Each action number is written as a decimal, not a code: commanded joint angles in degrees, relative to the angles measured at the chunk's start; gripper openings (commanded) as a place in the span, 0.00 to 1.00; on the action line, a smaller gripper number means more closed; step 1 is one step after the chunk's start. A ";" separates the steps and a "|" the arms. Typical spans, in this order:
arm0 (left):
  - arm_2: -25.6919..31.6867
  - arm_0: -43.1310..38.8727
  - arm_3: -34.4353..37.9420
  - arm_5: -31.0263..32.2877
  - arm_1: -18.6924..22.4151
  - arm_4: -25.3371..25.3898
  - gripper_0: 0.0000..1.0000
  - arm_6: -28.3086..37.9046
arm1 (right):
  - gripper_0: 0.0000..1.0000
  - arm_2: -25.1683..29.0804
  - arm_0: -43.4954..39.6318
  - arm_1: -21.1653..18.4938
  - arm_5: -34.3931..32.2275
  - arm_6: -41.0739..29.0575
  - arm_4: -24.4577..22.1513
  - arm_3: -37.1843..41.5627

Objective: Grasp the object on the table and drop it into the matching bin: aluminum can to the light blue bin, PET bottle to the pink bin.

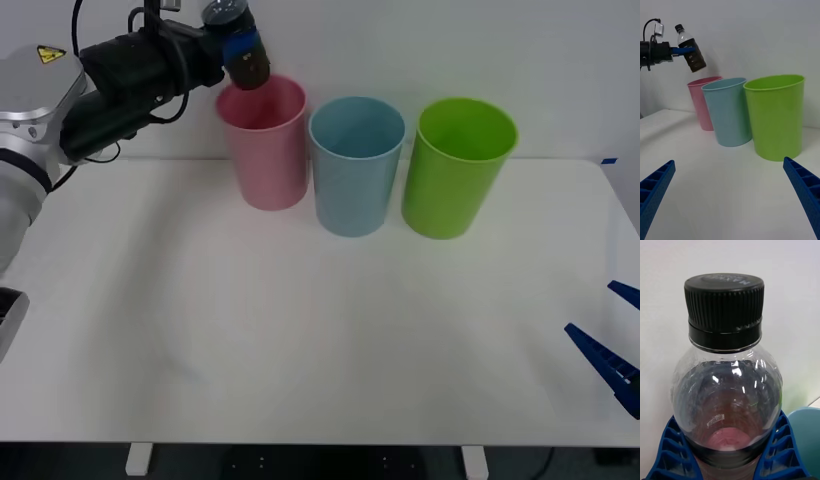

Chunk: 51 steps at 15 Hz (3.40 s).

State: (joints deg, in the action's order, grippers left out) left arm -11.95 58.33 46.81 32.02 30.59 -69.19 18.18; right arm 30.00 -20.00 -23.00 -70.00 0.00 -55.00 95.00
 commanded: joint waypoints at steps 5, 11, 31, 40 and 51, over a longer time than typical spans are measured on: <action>-0.01 2.49 -2.08 -1.44 -2.11 -2.70 0.00 -0.34 | 1.00 0.00 0.00 0.00 0.00 0.00 0.00 0.00; 0.08 2.49 -2.08 -2.40 -2.46 -2.18 0.94 -0.43 | 1.00 0.00 0.00 0.00 0.00 0.00 0.00 0.00; 0.52 -12.80 11.81 0.85 5.01 15.75 1.00 -1.22 | 1.00 0.00 0.00 0.00 0.00 0.00 0.00 0.00; 16.08 -33.19 25.43 12.28 7.91 16.63 1.00 -2.71 | 1.00 0.00 0.00 0.00 0.00 0.00 0.00 0.00; 34.80 -55.78 34.84 25.81 9.58 16.46 1.00 -7.11 | 1.00 0.00 0.00 0.00 0.00 0.00 0.00 0.00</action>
State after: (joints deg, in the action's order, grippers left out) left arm 21.69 3.83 81.66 56.72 40.02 -52.74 11.41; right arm 30.00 -20.00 -23.00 -70.00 0.00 -55.00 95.00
